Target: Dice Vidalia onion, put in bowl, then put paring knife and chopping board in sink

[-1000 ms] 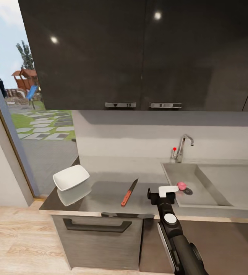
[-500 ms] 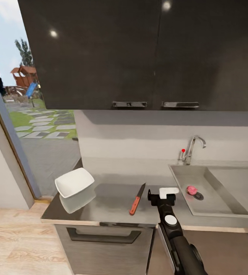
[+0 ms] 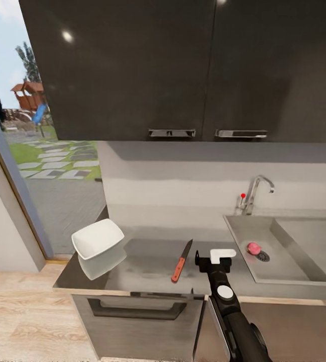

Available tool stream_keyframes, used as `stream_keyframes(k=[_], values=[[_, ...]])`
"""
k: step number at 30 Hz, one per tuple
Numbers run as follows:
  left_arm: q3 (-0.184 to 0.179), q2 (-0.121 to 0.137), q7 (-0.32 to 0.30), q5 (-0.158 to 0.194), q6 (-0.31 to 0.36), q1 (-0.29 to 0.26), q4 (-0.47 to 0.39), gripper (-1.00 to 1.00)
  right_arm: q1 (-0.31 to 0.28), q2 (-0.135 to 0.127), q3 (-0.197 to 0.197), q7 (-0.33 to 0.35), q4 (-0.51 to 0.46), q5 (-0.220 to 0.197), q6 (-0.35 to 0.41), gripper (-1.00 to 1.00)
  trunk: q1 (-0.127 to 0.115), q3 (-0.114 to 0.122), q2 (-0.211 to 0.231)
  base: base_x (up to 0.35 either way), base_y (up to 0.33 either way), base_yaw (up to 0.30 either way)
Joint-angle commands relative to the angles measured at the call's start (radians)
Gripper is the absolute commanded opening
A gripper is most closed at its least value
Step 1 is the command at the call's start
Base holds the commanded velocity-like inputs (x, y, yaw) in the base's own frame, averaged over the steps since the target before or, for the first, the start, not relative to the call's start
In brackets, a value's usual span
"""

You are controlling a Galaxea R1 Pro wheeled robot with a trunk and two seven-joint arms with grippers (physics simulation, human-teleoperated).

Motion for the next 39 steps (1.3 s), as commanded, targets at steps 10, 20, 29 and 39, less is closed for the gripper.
stream_keyframes(k=[10, 20, 29, 39], values=[[0.001, 0.000, 0.000, 0.000, -0.002, 0.000, -0.001, 1.00, -0.001, 0.000, 0.002, -0.004, -0.001, 0.011, 0.001, 1.00, 0.001, -0.018, -0.002, 0.000, 0.000, 0.000], [0.001, 0.000, 0.000, 0.000, -0.002, 0.000, -0.001, 1.00, -0.001, 0.000, 0.002, -0.004, 0.000, 0.010, 0.001, 1.00, 0.001, -0.034, -0.002, 0.046, 0.020, 0.000], [0.001, 0.000, 0.000, 0.001, -0.002, 0.000, -0.001, 1.00, -0.001, 0.000, 0.002, -0.004, 0.001, 0.009, 0.001, 1.00, 0.001, -0.049, -0.002, 0.221, 0.172, 0.000], [0.001, 0.000, 0.000, 0.000, -0.002, 0.000, -0.001, 1.00, -0.001, 0.000, 0.002, -0.004, 0.011, 0.009, -0.006, 1.00, 0.001, -0.065, -0.002, 0.077, 0.035, 0.000]])
